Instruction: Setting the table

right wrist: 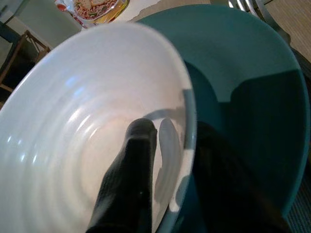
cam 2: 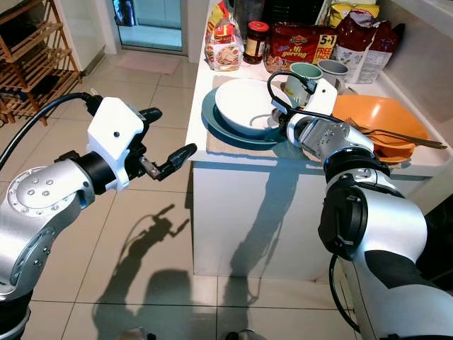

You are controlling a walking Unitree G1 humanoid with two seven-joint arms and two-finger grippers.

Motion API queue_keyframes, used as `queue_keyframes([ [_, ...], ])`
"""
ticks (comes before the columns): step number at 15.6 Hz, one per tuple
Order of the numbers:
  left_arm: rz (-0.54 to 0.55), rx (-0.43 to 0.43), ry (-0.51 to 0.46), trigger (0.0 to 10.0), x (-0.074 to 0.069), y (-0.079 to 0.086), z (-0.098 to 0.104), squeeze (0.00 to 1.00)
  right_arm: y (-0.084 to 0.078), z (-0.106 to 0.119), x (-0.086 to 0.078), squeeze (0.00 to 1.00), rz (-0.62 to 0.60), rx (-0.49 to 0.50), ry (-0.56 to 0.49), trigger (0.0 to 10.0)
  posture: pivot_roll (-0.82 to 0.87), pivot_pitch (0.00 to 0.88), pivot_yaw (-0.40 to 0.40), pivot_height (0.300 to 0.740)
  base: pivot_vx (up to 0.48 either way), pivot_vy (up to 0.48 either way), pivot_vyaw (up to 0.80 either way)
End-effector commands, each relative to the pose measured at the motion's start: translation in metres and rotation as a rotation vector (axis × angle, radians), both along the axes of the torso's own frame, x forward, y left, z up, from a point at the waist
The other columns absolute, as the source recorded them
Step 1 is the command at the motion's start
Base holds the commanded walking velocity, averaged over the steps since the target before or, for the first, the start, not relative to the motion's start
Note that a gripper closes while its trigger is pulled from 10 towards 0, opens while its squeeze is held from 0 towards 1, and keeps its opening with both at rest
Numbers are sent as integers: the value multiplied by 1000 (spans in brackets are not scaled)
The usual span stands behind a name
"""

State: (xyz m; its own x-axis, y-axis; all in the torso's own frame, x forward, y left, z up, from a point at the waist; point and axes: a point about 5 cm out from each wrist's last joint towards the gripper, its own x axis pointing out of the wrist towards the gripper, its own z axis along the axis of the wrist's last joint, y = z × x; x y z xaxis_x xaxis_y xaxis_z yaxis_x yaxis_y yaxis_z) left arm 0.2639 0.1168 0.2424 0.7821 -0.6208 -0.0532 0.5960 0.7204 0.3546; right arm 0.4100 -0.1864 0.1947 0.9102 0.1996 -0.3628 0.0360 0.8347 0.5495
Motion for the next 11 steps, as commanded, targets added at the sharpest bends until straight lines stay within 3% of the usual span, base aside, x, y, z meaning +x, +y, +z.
queue_keyframes([
  [1, -28, 8, -8, 10000, -2, -5, 2, 0, -4, -4, -2, 0, -16, 8, 18, 0, 79, 0, -78, 740, 0, 0, 0],
  [5, -9, -2, -19, 10000, -1, -2, 4, 0, -8, 2, 0, 0, -37, 48, -9, 0, 80, 0, -76, 740, 0, 0, 0],
  [7, 99, -23, -46, 10000, 7, 9, 7, 0, -13, 23, 3, 0, -4, 85, -111, 0, 76, 0, -74, 740, 0, 0, 0],
  [11, 280, -103, -109, 10000, 19, 29, 19, 0, -23, 44, 1, 0, 29, 108, -202, 0, 62, 0, -63, 740, 0, 0, 0],
])
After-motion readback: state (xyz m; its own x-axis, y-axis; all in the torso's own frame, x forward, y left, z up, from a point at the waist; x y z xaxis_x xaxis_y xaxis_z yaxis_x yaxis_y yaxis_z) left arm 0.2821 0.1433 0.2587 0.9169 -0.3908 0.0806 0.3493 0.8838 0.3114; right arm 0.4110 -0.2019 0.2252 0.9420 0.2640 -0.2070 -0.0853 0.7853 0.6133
